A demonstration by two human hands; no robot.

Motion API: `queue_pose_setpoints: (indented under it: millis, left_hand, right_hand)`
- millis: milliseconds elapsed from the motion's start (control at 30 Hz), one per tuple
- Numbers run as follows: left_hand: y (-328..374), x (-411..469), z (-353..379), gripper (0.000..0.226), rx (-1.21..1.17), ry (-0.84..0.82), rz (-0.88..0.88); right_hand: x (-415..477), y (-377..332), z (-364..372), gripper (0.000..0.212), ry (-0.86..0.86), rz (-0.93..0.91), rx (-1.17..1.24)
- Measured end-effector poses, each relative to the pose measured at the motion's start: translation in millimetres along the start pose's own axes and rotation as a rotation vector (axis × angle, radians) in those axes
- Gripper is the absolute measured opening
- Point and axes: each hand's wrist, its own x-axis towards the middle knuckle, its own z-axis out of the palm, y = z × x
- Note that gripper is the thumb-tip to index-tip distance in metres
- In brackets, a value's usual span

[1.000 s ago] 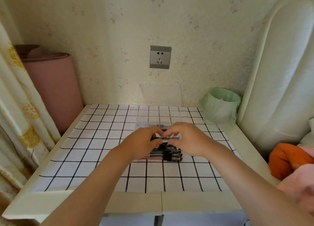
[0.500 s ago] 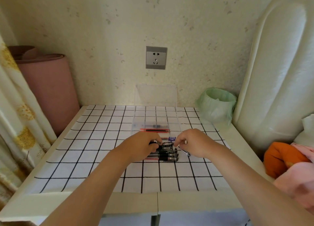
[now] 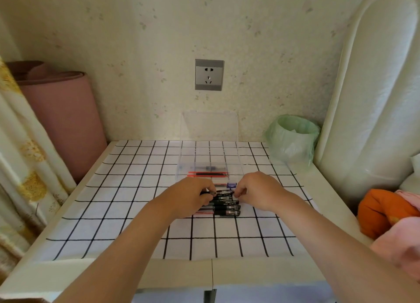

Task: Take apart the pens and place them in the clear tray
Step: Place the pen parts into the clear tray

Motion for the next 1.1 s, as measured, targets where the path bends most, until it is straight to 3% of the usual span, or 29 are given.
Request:
queue_pose_setpoints:
  millis: [300, 533, 767, 900, 1100]
  left_hand:
    - [0, -1, 2, 0.012, 0.01, -0.002, -0.002]
    - [1, -2, 2, 0.012, 0.004, -0.008, -0.011]
    - [1, -2, -1, 0.016, -0.014, 0.019, 0.008]
    - [0, -1, -1, 0.018, -0.019, 0.028, 0.019]
    - [3, -3, -1, 0.019, -0.052, 0.051, 0.046]
  right_hand:
    - [9, -6, 6, 0.028, -0.004, 0.083, -0.126]
    - [9, -5, 4, 0.017, -0.005, 0.079, -0.136]
    - [-1, -10, -10, 0.007, 0.159, -0.035, 0.147]
    - [-7, -19, -9, 0.007, 0.144, -0.106, 0.372]
    - [-7, -27, -8, 0.008, 0.137, -0.122, 0.493]
